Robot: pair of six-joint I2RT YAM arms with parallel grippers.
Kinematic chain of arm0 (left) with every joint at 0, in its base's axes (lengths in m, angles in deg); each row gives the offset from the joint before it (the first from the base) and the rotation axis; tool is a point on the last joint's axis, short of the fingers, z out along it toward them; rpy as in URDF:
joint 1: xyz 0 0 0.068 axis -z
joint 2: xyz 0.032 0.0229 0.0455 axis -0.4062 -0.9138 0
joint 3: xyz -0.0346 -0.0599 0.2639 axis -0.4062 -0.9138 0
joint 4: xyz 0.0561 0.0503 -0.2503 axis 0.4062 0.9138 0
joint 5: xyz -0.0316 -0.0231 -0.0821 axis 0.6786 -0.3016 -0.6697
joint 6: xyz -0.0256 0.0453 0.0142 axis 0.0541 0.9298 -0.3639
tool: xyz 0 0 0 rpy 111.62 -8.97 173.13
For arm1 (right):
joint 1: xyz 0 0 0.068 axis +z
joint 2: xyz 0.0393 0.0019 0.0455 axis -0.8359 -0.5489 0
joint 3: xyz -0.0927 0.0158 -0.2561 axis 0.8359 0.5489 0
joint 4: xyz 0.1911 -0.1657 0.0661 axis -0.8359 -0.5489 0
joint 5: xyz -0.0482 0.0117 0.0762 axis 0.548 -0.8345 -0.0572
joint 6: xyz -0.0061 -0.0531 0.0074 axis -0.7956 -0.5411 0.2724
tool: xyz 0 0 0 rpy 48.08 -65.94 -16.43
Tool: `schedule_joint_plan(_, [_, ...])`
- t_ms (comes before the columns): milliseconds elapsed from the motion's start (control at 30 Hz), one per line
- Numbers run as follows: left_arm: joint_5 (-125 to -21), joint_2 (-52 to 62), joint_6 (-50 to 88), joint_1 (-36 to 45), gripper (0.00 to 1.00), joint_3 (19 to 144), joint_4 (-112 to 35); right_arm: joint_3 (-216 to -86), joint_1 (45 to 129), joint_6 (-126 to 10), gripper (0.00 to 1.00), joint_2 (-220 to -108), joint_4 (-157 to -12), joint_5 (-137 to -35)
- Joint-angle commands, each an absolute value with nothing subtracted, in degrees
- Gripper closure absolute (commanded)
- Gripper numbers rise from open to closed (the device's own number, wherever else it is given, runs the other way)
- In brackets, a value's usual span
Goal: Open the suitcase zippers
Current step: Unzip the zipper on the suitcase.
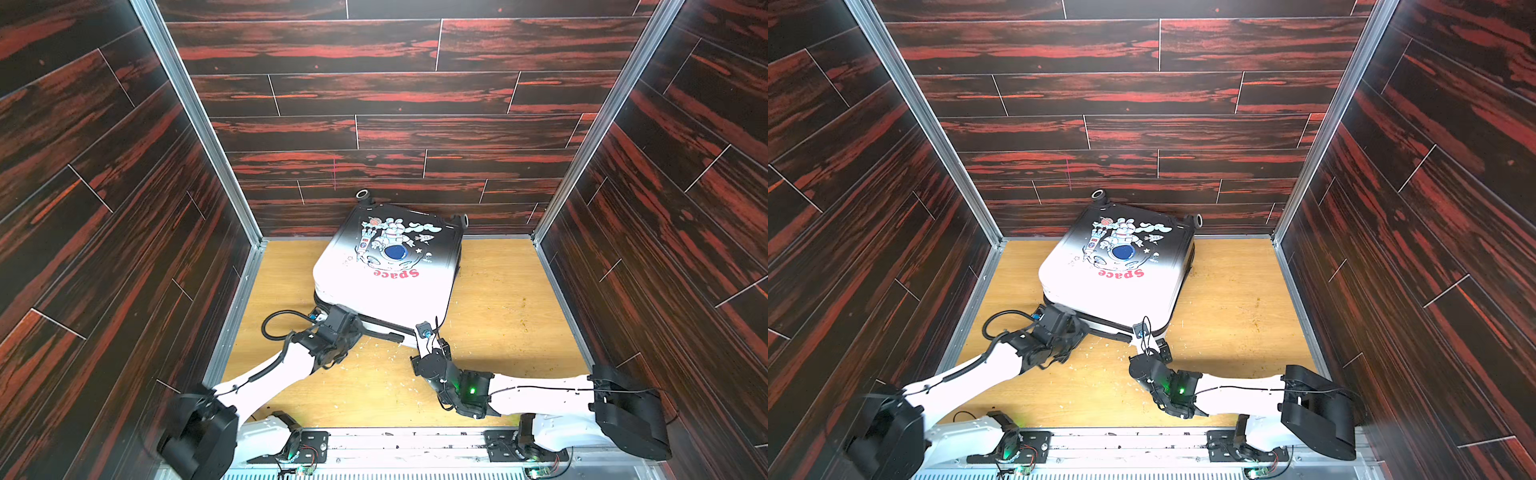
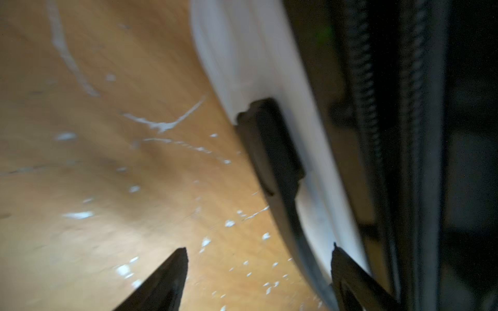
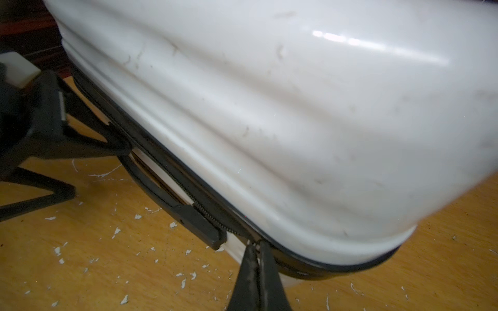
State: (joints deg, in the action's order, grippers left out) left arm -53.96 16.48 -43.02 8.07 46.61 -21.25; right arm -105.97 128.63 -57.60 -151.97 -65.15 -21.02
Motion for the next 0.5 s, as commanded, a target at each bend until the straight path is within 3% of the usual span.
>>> schedule_joint_plan(0, [-53.79,14.33,-47.8,8.42,0.17,45.5,-30.24,-106.88,128.51,-54.9,1.0,-152.12,-65.05,-27.91])
schedule_joint_plan(200, [-53.96,10.14,-48.43,8.63,0.26,45.59,-33.7,-106.15,128.52,-53.89,1.0,-151.99,-65.25,-28.83])
schedule_joint_plan(467, [-48.22,7.31,-51.59,6.97,0.84,42.5,-30.82,-104.4,128.59,-55.24,1.0,-152.0,-66.3,-25.65])
